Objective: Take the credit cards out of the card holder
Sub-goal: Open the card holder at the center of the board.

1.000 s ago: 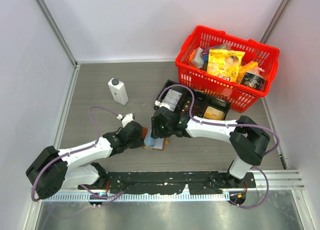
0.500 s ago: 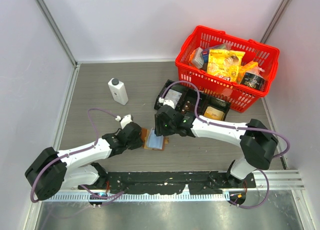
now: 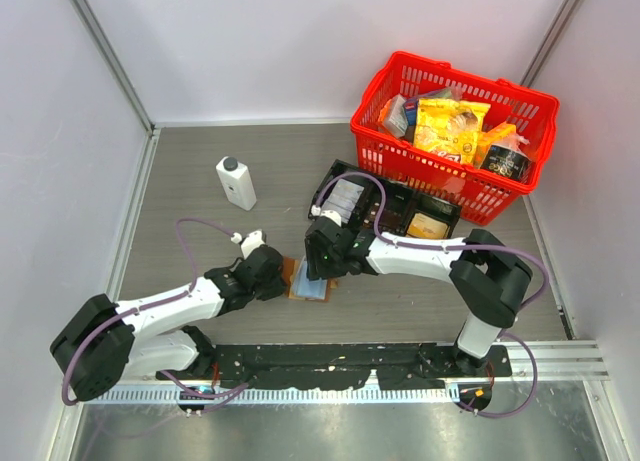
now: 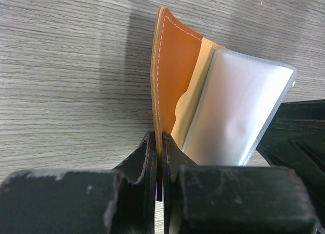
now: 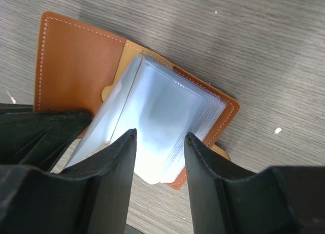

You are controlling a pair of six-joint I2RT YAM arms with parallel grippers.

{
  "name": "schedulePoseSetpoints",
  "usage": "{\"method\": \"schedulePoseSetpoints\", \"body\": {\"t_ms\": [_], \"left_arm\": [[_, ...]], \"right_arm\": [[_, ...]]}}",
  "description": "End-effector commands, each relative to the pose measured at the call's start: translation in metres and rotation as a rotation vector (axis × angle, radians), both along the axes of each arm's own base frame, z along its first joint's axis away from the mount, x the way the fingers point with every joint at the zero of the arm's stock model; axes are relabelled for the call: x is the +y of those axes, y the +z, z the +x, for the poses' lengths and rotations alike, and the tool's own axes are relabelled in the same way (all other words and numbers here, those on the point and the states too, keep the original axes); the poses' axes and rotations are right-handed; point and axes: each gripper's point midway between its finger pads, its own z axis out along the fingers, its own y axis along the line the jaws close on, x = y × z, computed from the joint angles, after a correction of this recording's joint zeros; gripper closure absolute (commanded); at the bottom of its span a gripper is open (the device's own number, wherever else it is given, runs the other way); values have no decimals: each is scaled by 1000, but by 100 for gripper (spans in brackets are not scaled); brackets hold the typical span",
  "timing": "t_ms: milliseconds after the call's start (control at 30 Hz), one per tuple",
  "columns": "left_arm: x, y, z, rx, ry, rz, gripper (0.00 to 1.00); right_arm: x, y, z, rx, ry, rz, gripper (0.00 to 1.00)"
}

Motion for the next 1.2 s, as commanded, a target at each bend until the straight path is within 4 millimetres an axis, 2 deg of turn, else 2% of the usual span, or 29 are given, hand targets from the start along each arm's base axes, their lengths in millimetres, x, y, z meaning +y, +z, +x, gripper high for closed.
{"method": "schedulePoseSetpoints", "body": {"t_ms": [0,100,267,633,833,1000,1033,1167], "left_arm": [[-2,-2,-1,7,-6,-9,99],[-2,-3,-2,10,-4,-7,99],[-2,-3,-2,10,-6,-10,99],[-5,-4,-2,16,-15,-21,99],[-8,-2,-2,12,-21,-39,99],[-8,-1,-2,9,-13,-49,99],[-7,-2,-2,7,-7,-46,98],[1,2,-2,-7,23,-33,91]], "right_arm": [[13,6,6,-7,-16,41,52],[7,1,6,1,-35,15,52],[9,-1,3,12,-29,24,52],[24,3,-1,31,8,98,52],[41,24,-1,12,48,192,52],[66,50,3,-8,112,280,52],[71,50,0,6,131,291,52],[84,57,-1,11,189,294,52]]}}
